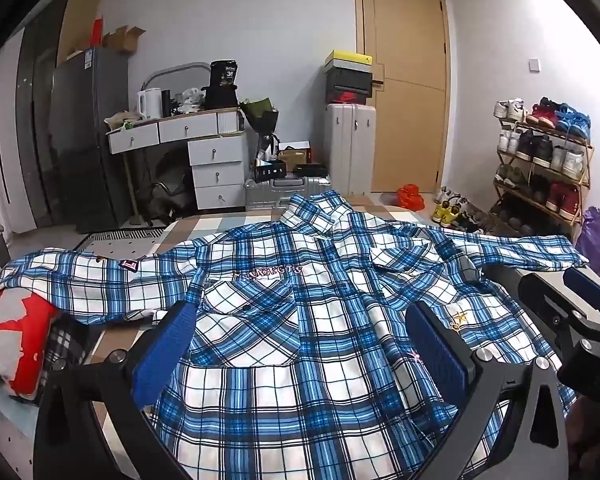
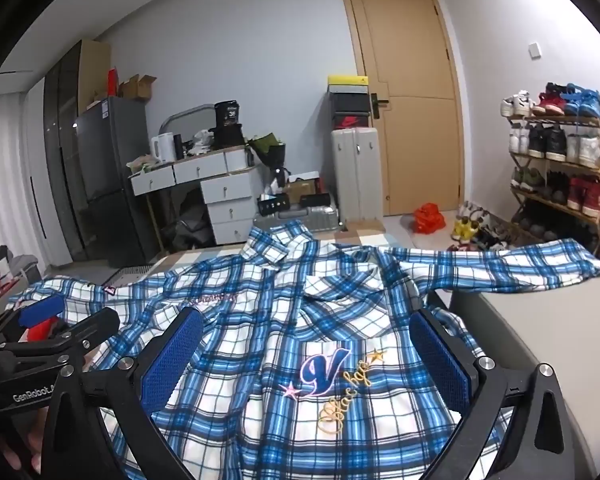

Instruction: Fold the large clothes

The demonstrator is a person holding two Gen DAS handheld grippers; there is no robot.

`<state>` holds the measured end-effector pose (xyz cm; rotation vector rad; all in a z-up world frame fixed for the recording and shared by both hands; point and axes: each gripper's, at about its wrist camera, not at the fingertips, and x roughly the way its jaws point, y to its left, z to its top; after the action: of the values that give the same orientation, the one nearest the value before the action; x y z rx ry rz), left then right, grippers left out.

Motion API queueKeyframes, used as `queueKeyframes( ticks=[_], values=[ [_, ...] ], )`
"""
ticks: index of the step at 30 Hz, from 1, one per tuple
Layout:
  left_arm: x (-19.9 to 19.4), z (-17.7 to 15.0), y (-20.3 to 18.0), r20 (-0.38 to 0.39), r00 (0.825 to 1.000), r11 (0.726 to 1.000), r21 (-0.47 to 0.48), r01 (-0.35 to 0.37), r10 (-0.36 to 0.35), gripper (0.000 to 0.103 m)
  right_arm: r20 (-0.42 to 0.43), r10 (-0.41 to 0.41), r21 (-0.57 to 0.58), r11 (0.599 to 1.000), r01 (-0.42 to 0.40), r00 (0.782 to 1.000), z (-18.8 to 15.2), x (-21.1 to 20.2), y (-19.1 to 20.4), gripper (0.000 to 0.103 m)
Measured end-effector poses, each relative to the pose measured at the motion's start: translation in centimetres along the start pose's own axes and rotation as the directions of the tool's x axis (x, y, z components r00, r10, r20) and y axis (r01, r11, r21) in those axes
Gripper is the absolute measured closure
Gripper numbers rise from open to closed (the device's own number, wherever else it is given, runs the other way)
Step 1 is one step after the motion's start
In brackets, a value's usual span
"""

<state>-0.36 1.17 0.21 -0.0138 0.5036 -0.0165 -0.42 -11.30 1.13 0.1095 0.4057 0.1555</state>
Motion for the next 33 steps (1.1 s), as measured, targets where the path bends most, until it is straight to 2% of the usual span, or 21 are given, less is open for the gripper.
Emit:
queueKeyframes(
  ticks=[4,8,11,33],
  values=[
    [0.4,0.0,0.3,-0.024,1.000,1.000,-0.022,0.018,-0.018,0.001,0.002,-0.010,-0.003,1.000,0.010,1.000,-0.1,-0.1,0.4,0.000],
    [0.3,-0.3,0.3,-0.027,1.000,1.000,-0.016,0.009,-0.009,0.001,0.002,0.022,0.008,1.000,-0.022,1.000,0.0,-0.4,0.1,0.000],
    [0.2,-0.3,0.4,-0.036,0.999,0.999,-0.029,0.032,-0.033,0.001,0.004,0.037,-0.001,0.999,-0.037,0.999,0.1,-0.4,0.1,0.000],
    [-0.4,-0.2,0.3,-0.013,0.999,0.999,-0.036,0.038,-0.038,0.001,0.043,0.074,-0.057,0.996,-0.072,0.996,0.1,-1.1,1.3,0.000]
  ],
)
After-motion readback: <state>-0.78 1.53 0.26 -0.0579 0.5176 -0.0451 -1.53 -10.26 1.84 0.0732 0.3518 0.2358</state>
